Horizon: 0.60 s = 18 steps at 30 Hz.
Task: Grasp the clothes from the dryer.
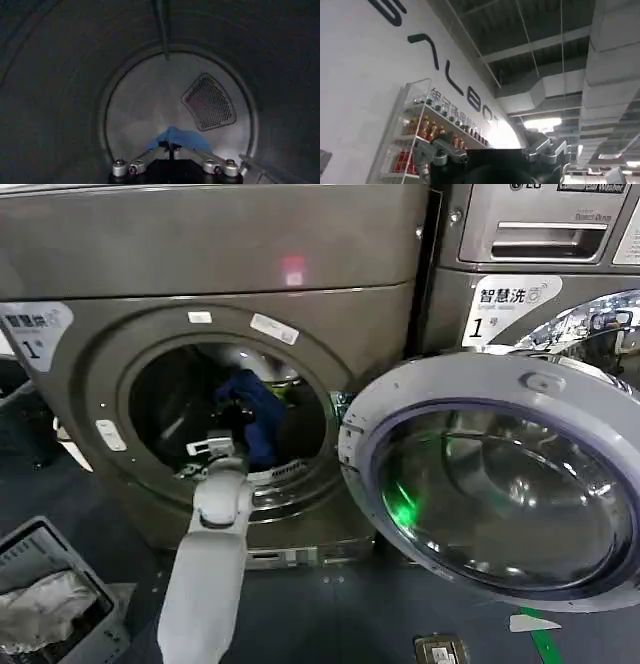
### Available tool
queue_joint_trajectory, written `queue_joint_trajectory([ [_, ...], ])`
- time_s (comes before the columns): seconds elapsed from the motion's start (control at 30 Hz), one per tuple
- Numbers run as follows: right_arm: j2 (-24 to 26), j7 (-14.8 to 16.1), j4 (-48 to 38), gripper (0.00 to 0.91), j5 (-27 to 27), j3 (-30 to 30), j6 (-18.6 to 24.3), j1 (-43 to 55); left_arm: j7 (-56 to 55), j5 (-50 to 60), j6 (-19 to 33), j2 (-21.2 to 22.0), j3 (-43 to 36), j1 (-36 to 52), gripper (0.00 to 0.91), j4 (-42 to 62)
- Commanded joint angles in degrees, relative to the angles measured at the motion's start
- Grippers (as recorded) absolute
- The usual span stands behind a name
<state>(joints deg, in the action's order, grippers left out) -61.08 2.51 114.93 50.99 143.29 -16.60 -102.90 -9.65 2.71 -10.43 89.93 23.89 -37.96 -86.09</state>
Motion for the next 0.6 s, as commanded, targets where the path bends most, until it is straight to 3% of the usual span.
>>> queue_joint_trajectory([
  [0.03, 0.09, 0.16, 0.26, 0.907, -0.07, 0.25, -1.0, -0.02, 0.02, -0.39, 0.05, -0.37, 0.14, -0.59, 0.0, -1.11],
  [0.6, 0.17, 0.27, 0.88, 0.907, 0.09, 0.83, -1.29, -0.77, 1.14, -2.18, -1.66, -0.6, -0.14, -0.88, 0.0, -2.65],
])
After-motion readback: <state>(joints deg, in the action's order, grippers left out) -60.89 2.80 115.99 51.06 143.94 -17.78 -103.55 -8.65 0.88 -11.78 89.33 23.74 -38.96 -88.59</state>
